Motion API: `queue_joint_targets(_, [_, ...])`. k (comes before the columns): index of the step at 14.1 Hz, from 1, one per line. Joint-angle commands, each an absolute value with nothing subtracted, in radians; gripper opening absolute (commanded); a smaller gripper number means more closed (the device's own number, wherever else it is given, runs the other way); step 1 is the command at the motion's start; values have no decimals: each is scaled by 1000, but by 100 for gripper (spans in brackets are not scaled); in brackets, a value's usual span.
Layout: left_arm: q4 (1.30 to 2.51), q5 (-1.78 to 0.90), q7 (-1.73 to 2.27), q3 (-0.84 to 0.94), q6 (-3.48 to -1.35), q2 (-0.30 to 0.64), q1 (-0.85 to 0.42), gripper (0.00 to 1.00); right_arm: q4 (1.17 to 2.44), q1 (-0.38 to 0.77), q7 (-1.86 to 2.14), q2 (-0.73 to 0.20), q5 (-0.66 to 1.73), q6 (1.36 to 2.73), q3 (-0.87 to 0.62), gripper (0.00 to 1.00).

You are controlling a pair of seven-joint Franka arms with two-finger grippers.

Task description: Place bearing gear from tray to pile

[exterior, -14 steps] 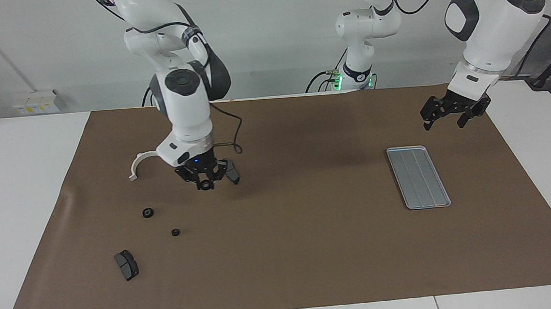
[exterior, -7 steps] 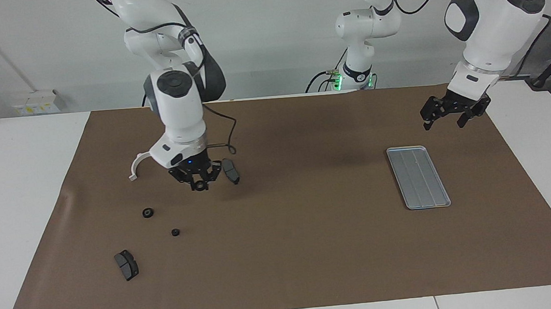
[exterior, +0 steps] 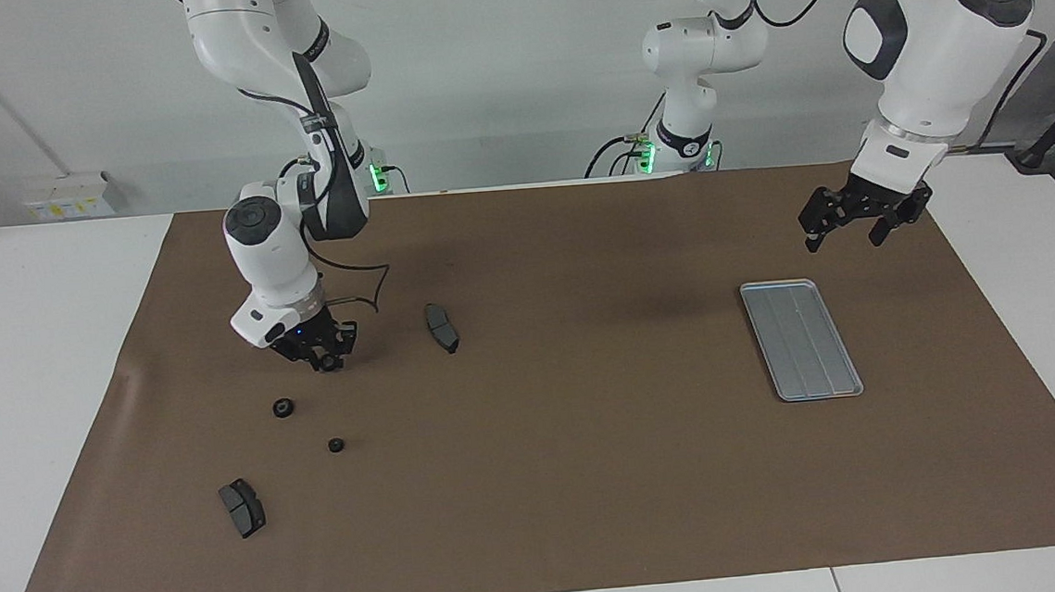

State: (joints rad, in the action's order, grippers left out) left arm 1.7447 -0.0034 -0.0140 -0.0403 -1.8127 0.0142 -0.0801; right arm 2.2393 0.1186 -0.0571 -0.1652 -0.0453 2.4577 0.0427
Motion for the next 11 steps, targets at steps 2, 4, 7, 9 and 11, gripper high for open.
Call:
queue_joint_targets(2, [1779,20,8,-41,-1835,-15,-87,100,2225,112,-44,-147,-12,2473,41,100])
queue_joint_targets(4, [1778,20,18,-41,-1830,-15,-89,100,2133,114,-54,-137,-14,2390,52,100])
queue_joint_targets(7, [1776,20,11,-41,-1821,-20,-94,100,1976,114,-52,-135,-29,2248,83,100])
queue_joint_targets(9, [1776,20,20,-41,-1812,-20,-95,100,1899,112,-52,-126,-29,2154,97,100])
queue_joint_targets(11, [1776,20,18,-41,-1816,-20,-95,100,1850,62,-51,-88,-31,2071,84,100])
